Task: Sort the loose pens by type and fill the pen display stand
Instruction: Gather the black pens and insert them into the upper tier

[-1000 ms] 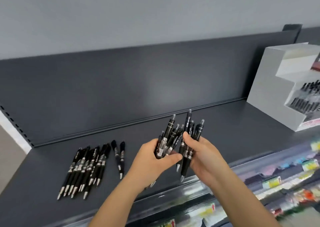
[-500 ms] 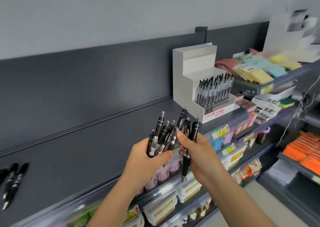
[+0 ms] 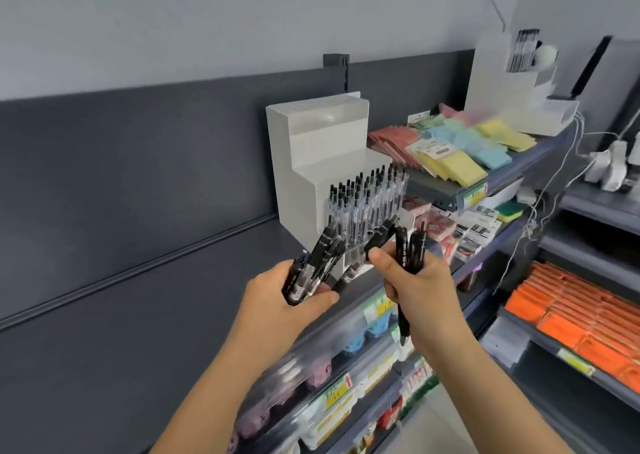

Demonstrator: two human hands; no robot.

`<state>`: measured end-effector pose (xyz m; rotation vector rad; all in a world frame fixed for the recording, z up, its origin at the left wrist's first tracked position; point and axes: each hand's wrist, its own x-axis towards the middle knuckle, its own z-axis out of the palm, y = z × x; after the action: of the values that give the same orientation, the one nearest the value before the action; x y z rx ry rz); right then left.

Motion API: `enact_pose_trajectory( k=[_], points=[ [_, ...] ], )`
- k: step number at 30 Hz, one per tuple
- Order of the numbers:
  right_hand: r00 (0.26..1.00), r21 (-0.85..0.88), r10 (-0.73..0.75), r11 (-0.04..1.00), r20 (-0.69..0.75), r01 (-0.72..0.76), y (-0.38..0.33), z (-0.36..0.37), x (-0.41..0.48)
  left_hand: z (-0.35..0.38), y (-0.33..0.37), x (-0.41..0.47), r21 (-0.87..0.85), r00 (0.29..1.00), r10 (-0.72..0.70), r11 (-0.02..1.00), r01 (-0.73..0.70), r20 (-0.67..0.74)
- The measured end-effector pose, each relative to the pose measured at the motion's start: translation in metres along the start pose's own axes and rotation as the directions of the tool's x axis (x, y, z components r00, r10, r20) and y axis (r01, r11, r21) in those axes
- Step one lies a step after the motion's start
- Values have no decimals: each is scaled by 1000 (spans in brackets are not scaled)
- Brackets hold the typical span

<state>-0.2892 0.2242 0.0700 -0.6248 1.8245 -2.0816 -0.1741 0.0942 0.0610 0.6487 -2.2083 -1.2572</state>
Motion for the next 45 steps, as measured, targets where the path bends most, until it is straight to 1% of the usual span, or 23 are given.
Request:
enact_pose_trajectory(
  k=[4, 7, 9, 13, 16, 19, 22, 24, 29, 32, 36, 39, 45],
  points=[
    [989, -88, -66, 995, -129, 55, -10, -15, 50, 3, -3, 43, -38, 994, -20, 999, 16, -105],
    [976, -79, -79, 995, -202, 64, -12, -24, 79, 4, -5, 68, -56, 987, -35, 998, 27, -156],
    [975, -71, -78, 995, -210, 65, -9, -26, 92, 7, -7, 82, -56, 986, -39, 998, 30, -163],
    [982, -47, -77, 996, -175, 70, -10, -27, 113, 11, -13, 101, -21, 981, -57, 998, 54, -186],
    [983, -39, -128, 991, -133, 124, -25, -25, 135, 12, -13, 111, -26, 973, -73, 997, 69, -221],
    [972, -53, -222, 974, -76, 218, -45, -23, 159, 15, -12, 120, -41, 946, -83, 996, 74, -313],
    [940, -105, -340, 934, 33, 341, -61, -18, 183, 18, -6, 125, -43, 908, -94, 996, 84, -408],
    [920, -91, -379, 917, 105, 388, -67, -12, 200, 19, 0, 128, -37, 875, -109, 994, 104, -471],
    [869, -107, -399, 889, 292, 445, -75, 9, 239, 27, 15, 133, -41, 780, -124, 991, 125, -613],
    [816, -134, -417, 854, 400, 502, -74, 25, 255, 33, 22, 132, -42, 729, -137, 988, 147, -671],
    [767, -147, -357, 854, 533, 500, -71, 43, 269, 39, 29, 127, -66, 647, -175, 980, 190, -742],
    [746, -162, -318, 856, 584, 492, -66, 50, 276, 42, 31, 121, -88, 597, -198, 974, 208, -777],
    [722, -171, -298, 850, 624, 499, -60, 60, 279, 45, 30, 117, -88, 562, -205, 970, 228, -801]
  ],
)
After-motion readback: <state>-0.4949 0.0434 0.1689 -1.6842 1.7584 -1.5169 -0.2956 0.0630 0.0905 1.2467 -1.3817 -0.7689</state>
